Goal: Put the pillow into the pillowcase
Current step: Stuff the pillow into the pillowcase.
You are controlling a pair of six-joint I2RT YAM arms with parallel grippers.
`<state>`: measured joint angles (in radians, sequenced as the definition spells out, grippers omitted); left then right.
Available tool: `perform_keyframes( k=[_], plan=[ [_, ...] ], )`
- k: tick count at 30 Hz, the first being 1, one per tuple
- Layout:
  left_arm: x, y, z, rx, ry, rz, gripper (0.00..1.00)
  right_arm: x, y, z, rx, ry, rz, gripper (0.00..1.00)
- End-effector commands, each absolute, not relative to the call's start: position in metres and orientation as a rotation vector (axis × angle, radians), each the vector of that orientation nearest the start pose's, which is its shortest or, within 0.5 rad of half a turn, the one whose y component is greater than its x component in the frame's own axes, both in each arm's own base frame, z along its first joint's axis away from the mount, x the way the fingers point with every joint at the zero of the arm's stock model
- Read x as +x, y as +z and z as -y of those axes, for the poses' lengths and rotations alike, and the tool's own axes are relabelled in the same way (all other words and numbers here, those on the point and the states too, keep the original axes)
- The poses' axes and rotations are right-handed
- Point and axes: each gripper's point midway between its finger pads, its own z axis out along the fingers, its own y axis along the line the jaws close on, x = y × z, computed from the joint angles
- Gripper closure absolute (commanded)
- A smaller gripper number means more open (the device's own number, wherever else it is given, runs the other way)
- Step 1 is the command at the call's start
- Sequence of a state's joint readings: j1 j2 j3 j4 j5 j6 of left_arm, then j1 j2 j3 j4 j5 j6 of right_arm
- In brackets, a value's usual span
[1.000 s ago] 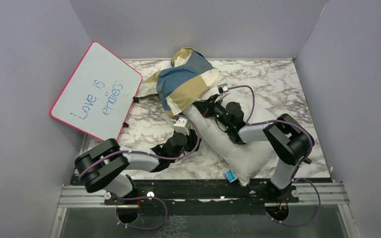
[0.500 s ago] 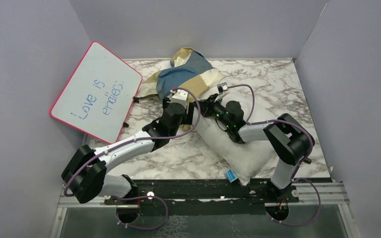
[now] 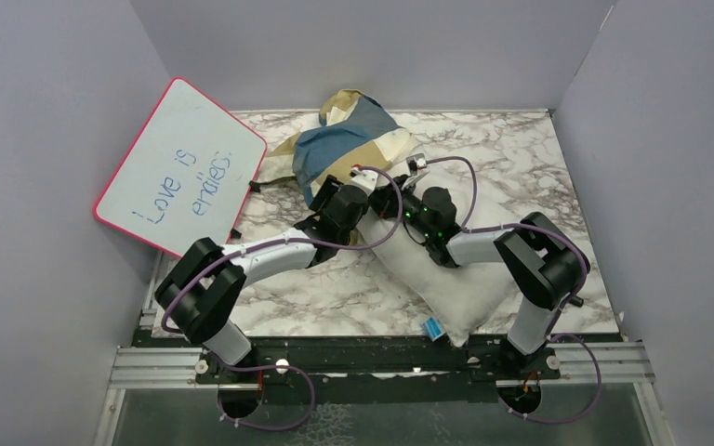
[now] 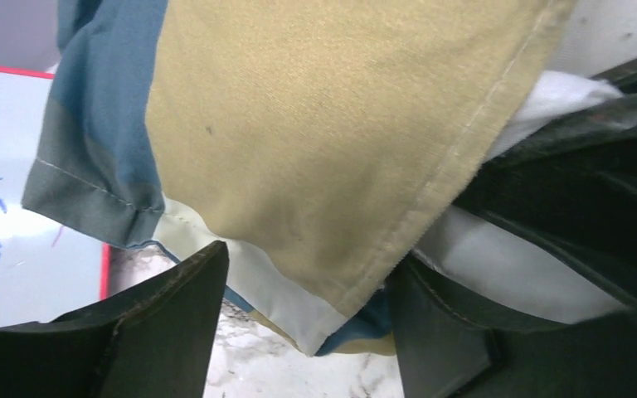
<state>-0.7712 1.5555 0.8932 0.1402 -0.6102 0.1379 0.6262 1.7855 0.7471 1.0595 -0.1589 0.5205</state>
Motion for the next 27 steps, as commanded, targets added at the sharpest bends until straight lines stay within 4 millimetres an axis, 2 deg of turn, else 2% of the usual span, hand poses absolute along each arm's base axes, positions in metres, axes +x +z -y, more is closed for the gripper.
perform_keyframes(
  k=[1, 4, 9, 11, 14, 17, 21, 24, 27],
  plan=[
    [0.385, 0.164, 0.176, 0.363, 0.473, -1.831, 0.37, 0.368, 0.141, -0.331, -0.23, 1.05, -1.702, 0.99],
    [0.382, 0.17, 0.166, 0.344, 0.518, -1.801, 0.48, 0.368, 0.138, -0.329, -0.228, 1.047, -1.707, 1.0],
    [0.374, 0.168, 0.16, 0.367, 0.526, -1.835, 0.53, 0.37, 0.131, -0.331, -0.212, 1.057, -1.724, 0.99],
    [0.367, 0.16, 0.155, 0.381, 0.524, -1.864, 0.5, 0.371, 0.13, -0.333, -0.212, 1.063, -1.728, 1.0],
    [0.358, 0.152, 0.151, 0.387, 0.491, -1.869, 0.38, 0.372, 0.132, -0.333, -0.208, 1.061, -1.726, 0.99],
    [0.358, 0.145, 0.156, 0.425, 0.453, -1.892, 0.35, 0.374, 0.132, -0.332, -0.196, 1.052, -1.73, 0.99],
    [0.355, 0.132, 0.165, 0.462, 0.405, -1.944, 0.26, 0.374, 0.13, -0.332, -0.193, 1.05, -1.738, 0.99],
    [0.36, 0.13, 0.159, 0.454, 0.457, -1.915, 0.28, 0.375, 0.13, -0.332, -0.187, 1.054, -1.738, 0.99],
    [0.372, 0.136, 0.154, 0.41, 0.512, -1.885, 0.3, 0.374, 0.13, -0.334, -0.196, 1.065, -1.739, 1.0]
  ],
)
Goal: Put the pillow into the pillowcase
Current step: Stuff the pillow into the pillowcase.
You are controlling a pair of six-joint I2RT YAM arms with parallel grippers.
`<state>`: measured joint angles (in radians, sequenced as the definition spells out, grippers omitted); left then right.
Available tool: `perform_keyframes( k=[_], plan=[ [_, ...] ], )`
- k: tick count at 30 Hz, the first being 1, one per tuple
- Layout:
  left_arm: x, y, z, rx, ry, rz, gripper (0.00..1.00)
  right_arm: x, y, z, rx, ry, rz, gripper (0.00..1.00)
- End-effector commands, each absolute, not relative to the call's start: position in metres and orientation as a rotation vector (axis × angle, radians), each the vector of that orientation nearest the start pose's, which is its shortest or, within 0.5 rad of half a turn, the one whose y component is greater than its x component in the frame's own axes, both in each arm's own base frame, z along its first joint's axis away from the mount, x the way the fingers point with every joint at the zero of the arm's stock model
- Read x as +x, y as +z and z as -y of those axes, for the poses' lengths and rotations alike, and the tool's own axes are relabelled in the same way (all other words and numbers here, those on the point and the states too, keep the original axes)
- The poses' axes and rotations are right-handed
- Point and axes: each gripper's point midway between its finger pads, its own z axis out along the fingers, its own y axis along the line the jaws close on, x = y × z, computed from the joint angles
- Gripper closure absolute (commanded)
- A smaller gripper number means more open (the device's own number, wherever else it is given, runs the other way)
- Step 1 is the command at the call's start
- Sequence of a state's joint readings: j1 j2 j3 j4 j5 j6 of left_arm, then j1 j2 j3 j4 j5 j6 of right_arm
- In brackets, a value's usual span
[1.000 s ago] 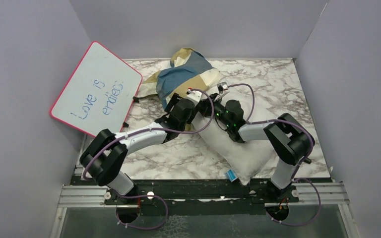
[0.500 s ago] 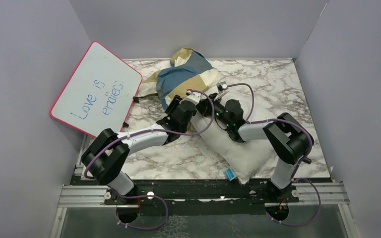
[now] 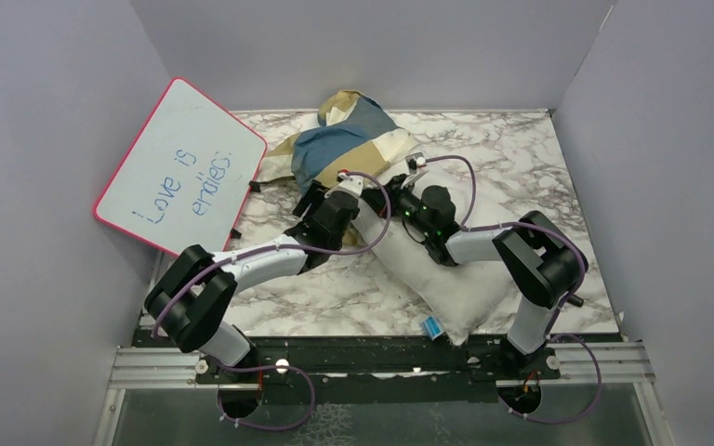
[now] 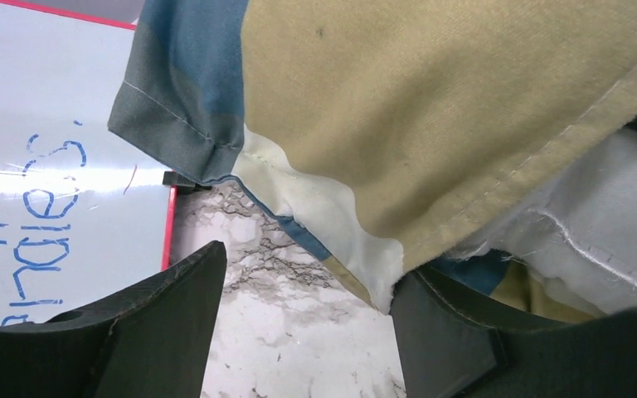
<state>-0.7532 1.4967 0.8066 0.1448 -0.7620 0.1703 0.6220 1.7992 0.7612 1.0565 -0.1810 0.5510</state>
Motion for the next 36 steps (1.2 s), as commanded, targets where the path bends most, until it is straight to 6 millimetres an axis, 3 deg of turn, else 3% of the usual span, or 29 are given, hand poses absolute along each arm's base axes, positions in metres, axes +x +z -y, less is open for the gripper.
perform_keyframes(
  k=[1, 6, 10, 18, 23, 27, 36],
  plan=[
    [0.378, 0.14, 0.155, 0.4, 0.508, -1.869, 0.3, 0.374, 0.132, -0.335, -0.198, 1.069, -1.736, 0.99],
    [0.402, 0.151, 0.176, 0.429, 0.455, -1.807, 0.35, 0.373, 0.133, -0.337, -0.197, 1.085, -1.736, 0.99],
    [0.408, 0.149, 0.182, 0.439, 0.458, -1.8, 0.6, 0.373, 0.136, -0.338, -0.203, 1.092, -1.725, 0.99],
    [0.391, 0.158, 0.177, 0.432, 0.396, -1.783, 0.99, 0.374, 0.133, -0.339, -0.186, 1.101, -1.726, 0.99],
    [0.358, 0.17, 0.216, 0.526, 0.186, -1.733, 1.0, 0.379, 0.138, -0.34, -0.152, 1.117, -1.711, 0.99],
    [0.334, 0.165, 0.245, 0.508, -0.063, -1.749, 1.0, 0.384, 0.147, -0.34, -0.111, 1.131, -1.677, 0.99],
    [0.316, 0.135, 0.268, 0.406, -0.306, -1.83, 1.0, 0.387, 0.162, -0.341, -0.058, 1.18, -1.593, 0.99]
  ],
)
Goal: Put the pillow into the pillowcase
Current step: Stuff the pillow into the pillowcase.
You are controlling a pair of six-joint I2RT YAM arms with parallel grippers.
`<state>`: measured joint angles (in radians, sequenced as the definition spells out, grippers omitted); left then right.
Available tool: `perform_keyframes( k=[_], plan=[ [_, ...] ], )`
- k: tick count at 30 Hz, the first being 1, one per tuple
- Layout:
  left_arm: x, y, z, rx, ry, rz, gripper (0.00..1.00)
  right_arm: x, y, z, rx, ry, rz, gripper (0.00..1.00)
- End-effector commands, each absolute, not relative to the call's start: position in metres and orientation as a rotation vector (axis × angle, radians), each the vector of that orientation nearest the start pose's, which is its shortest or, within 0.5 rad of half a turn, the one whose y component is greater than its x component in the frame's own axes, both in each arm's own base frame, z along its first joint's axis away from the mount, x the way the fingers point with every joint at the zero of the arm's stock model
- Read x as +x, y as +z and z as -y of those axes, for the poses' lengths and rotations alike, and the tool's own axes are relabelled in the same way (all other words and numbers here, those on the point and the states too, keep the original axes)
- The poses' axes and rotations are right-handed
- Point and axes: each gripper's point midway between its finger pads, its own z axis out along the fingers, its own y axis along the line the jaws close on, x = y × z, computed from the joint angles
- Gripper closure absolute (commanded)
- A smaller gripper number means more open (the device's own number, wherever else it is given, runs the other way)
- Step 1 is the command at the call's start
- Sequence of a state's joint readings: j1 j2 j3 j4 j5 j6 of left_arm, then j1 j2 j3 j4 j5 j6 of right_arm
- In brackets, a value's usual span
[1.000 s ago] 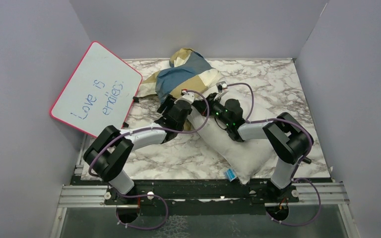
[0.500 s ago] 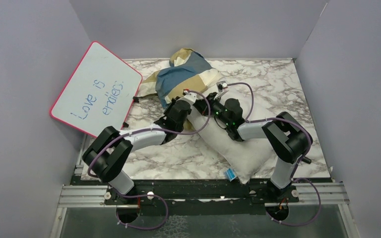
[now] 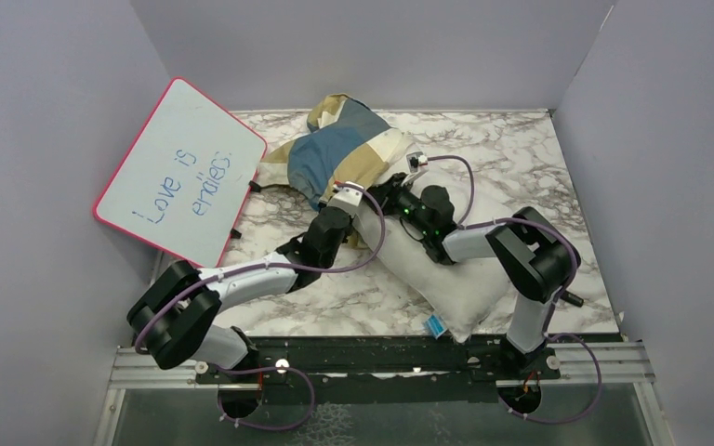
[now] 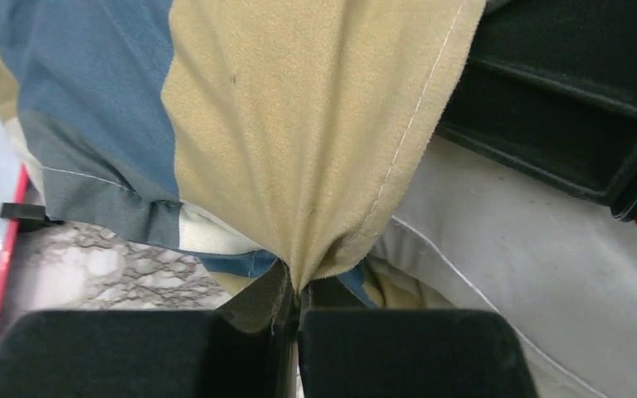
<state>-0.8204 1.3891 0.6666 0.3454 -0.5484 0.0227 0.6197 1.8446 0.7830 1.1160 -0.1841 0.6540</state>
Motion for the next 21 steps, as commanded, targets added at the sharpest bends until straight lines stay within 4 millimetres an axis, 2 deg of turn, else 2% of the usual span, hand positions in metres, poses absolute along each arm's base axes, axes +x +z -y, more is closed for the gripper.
perform_keyframes(
  k=[1, 4, 7, 10, 15, 16, 18, 21],
  plan=[
    [0.314, 0.129, 0.271, 0.407, -0.327, -1.84, 1.0, 0.386, 0.16, -0.34, -0.05, 1.187, -1.593, 0.99],
    [0.307, 0.116, 0.281, 0.384, -0.397, -1.866, 1.0, 0.384, 0.151, -0.339, -0.049, 1.186, -1.609, 0.99],
    [0.303, 0.109, 0.285, 0.371, -0.431, -1.885, 1.0, 0.379, 0.151, -0.341, -0.108, 1.186, -1.606, 0.99],
    [0.301, 0.098, 0.278, 0.322, -0.422, -1.915, 1.0, 0.376, 0.149, -0.338, -0.124, 1.161, -1.63, 0.99],
    [0.298, 0.09, 0.272, 0.291, -0.41, -1.936, 1.0, 0.372, 0.141, -0.335, -0.175, 1.104, -1.697, 0.92],
    [0.298, 0.091, 0.273, 0.271, -0.426, -1.939, 1.0, 0.37, 0.14, -0.335, -0.18, 1.105, -1.707, 0.97],
    [0.293, 0.101, 0.283, 0.236, -0.527, -1.937, 1.0, 0.366, 0.144, -0.335, -0.203, 1.113, -1.699, 0.99],
    [0.28, 0.136, 0.308, 0.187, -0.74, -1.899, 1.0, 0.359, 0.153, -0.336, -0.193, 1.158, -1.671, 0.99]
  ],
)
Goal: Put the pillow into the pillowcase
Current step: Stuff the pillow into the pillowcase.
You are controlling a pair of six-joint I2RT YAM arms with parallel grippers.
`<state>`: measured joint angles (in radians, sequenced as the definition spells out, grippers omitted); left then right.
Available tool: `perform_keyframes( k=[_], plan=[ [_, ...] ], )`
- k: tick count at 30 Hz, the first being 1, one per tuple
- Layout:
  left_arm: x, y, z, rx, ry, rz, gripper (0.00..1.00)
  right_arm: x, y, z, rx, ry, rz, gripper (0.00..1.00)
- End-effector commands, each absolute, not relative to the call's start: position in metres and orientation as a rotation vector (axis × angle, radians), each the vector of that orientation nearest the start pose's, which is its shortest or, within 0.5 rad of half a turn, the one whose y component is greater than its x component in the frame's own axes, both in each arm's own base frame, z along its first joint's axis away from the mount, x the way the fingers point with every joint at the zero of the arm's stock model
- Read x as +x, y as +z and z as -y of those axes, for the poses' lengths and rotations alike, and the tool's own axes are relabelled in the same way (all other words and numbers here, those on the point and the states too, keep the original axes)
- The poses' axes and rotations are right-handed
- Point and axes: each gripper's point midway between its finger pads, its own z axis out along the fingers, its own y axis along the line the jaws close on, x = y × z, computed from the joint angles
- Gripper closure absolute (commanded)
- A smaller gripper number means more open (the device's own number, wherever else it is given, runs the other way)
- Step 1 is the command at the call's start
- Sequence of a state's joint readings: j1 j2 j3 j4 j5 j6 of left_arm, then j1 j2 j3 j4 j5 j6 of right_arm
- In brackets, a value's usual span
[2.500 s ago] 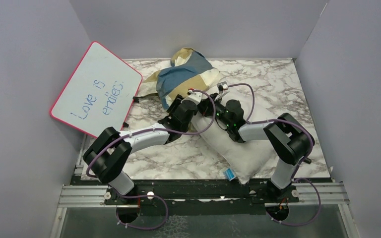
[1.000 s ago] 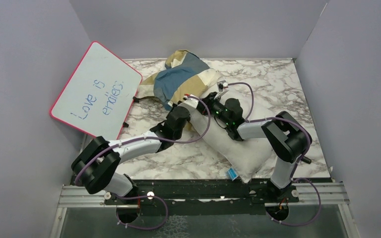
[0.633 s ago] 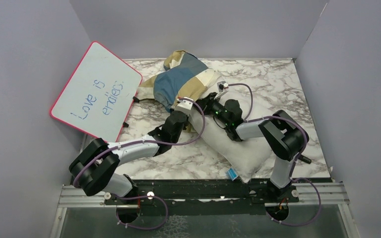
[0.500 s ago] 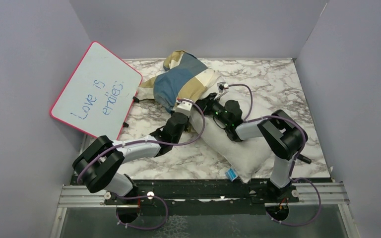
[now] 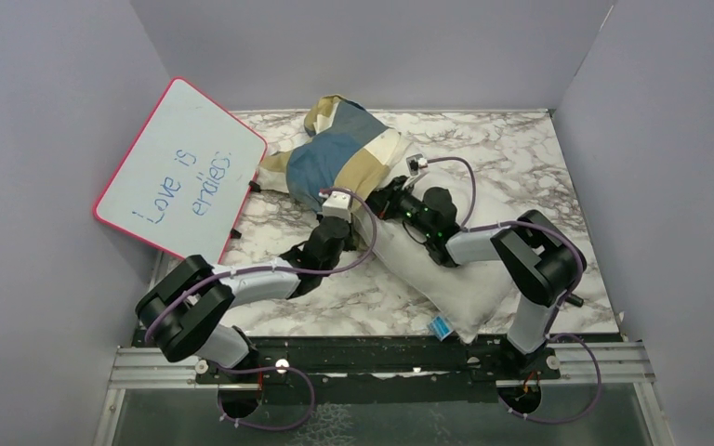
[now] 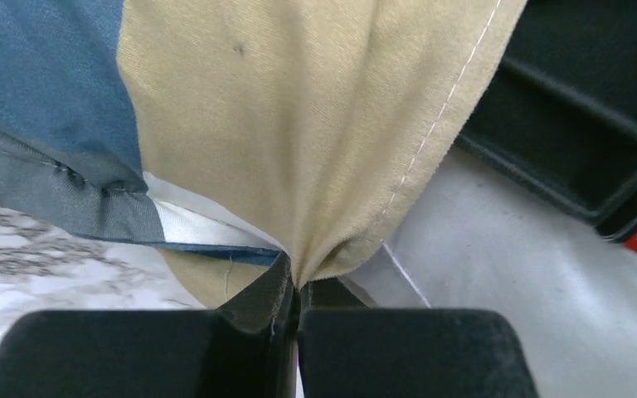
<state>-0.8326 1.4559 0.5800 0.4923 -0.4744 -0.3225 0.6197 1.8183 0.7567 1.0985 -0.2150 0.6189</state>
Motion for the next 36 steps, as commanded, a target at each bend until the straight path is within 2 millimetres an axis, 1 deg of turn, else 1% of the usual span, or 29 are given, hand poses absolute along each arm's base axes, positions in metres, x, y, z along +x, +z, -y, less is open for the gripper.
perform_keyframes(
  k=[1, 2, 3, 4, 5, 6, 9, 11, 12, 13, 15, 16, 18, 20, 21, 22, 23, 25, 26, 28, 30, 33, 34, 36],
  plan=[
    [0.276, 0.147, 0.314, 0.173, -0.795, -1.877, 1.0, 0.359, 0.156, -0.335, -0.179, 1.17, -1.663, 0.99],
    [0.272, 0.154, 0.318, 0.175, -0.826, -1.862, 1.0, 0.358, 0.158, -0.335, -0.171, 1.176, -1.66, 0.99],
    [0.27, 0.156, 0.321, 0.186, -0.834, -1.858, 1.0, 0.358, 0.158, -0.335, -0.171, 1.178, -1.66, 0.99],
    [0.268, 0.151, 0.321, 0.187, -0.825, -1.868, 1.0, 0.358, 0.158, -0.336, -0.187, 1.179, -1.659, 0.99],
    [0.268, 0.142, 0.319, 0.175, -0.808, -1.888, 1.0, 0.358, 0.155, -0.338, -0.207, 1.174, -1.663, 0.99],
    [0.268, 0.128, 0.315, 0.161, -0.78, -1.916, 1.0, 0.359, 0.149, -0.338, -0.214, 1.165, -1.674, 0.99],
    [0.268, 0.093, 0.308, 0.168, -0.698, -1.989, 1.0, 0.356, 0.131, -0.334, -0.203, 1.145, -1.702, 0.99],
    [0.266, 0.078, 0.307, 0.181, -0.664, -2.021, 1.0, 0.353, 0.126, -0.332, -0.206, 1.143, -1.716, 0.99],
    [0.266, 0.075, 0.306, 0.191, -0.653, -2.026, 1.0, 0.351, 0.126, -0.332, -0.216, 1.144, -1.721, 0.98],
    [0.267, 0.073, 0.306, 0.195, -0.645, -2.028, 1.0, 0.348, 0.126, -0.332, -0.241, 1.137, -1.73, 0.94],
    [0.267, 0.073, 0.304, 0.198, -0.632, -2.023, 1.0, 0.344, 0.128, -0.332, -0.317, 1.104, -1.74, 0.84],
    [0.268, 0.075, 0.302, 0.196, -0.627, -2.016, 0.97, 0.344, 0.127, -0.328, -0.339, 1.067, -1.759, 0.78],
    [0.269, 0.079, 0.299, 0.197, -0.614, -2.002, 0.95, 0.344, 0.13, -0.321, -0.393, 1.016, -1.797, 0.68],
    [0.269, 0.08, 0.295, 0.189, -0.605, -1.995, 0.96, 0.34, 0.13, -0.318, -0.452, 0.974, -1.848, 0.62],
    [0.269, 0.082, 0.295, 0.189, -0.606, -1.99, 1.0, 0.338, 0.129, -0.316, -0.472, 0.956, -1.878, 0.61],
    [0.268, 0.082, 0.294, 0.195, -0.605, -1.989, 1.0, 0.335, 0.127, -0.313, -0.487, 0.939, -1.902, 0.61],
    [0.267, 0.082, 0.294, 0.204, -0.601, -1.988, 1.0, 0.33, 0.125, -0.31, -0.502, 0.926, -1.922, 0.62],
    [0.268, 0.08, 0.29, 0.226, -0.572, -1.983, 1.0, 0.325, 0.125, -0.304, -0.517, 0.904, -1.924, 0.68],
    [0.268, 0.08, 0.286, 0.23, -0.552, -1.981, 1.0, 0.325, 0.125, -0.301, -0.521, 0.885, -1.925, 0.7],
    [0.27, 0.083, 0.282, 0.215, -0.538, -1.97, 1.0, 0.329, 0.128, -0.297, -0.521, 0.845, -1.937, 0.71],
    [0.27, 0.089, 0.283, 0.208, -0.552, -1.958, 1.0, 0.329, 0.137, -0.299, -0.535, 0.844, -1.937, 0.69],
    [0.269, 0.093, 0.284, 0.211, -0.559, -1.955, 1.0, 0.322, 0.151, -0.302, -0.563, 0.883, -1.941, 0.62],
    [0.269, 0.092, 0.284, 0.212, -0.557, -1.958, 1.0, 0.321, 0.161, -0.303, -0.572, 0.895, -1.938, 0.61],
    [0.269, 0.092, 0.285, 0.224, -0.556, -1.96, 1.0, 0.318, 0.176, -0.3, -0.586, 0.876, -1.955, 0.61]
  ],
)
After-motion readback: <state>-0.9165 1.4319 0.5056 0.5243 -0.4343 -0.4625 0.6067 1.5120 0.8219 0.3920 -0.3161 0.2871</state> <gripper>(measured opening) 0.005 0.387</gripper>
